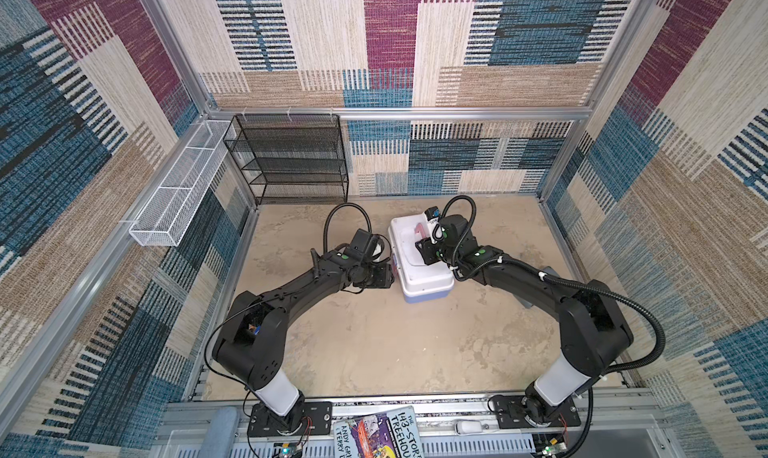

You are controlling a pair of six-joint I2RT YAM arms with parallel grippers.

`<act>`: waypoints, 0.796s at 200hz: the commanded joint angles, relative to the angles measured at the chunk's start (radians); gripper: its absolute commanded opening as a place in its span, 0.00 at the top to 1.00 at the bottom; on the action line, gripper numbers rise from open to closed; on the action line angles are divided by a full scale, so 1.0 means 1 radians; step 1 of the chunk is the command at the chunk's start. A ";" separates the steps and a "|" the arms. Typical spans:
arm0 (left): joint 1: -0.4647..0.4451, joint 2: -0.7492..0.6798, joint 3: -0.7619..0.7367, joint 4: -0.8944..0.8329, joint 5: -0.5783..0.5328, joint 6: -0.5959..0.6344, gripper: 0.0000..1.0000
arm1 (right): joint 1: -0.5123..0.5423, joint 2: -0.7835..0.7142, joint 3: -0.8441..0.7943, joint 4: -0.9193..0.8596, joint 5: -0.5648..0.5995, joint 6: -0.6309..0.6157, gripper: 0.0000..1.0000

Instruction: Pack the tool kit

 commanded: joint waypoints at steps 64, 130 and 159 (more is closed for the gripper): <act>0.001 -0.095 -0.155 0.099 -0.043 0.143 0.41 | 0.007 -0.083 -0.119 0.044 -0.024 -0.254 0.77; -0.042 -0.174 -0.267 0.184 -0.054 0.168 0.39 | 0.007 -0.149 -0.211 0.062 -0.147 -0.334 0.78; -0.058 -0.185 -0.298 0.207 -0.057 0.171 0.39 | 0.007 -0.195 -0.260 0.077 -0.161 -0.347 0.78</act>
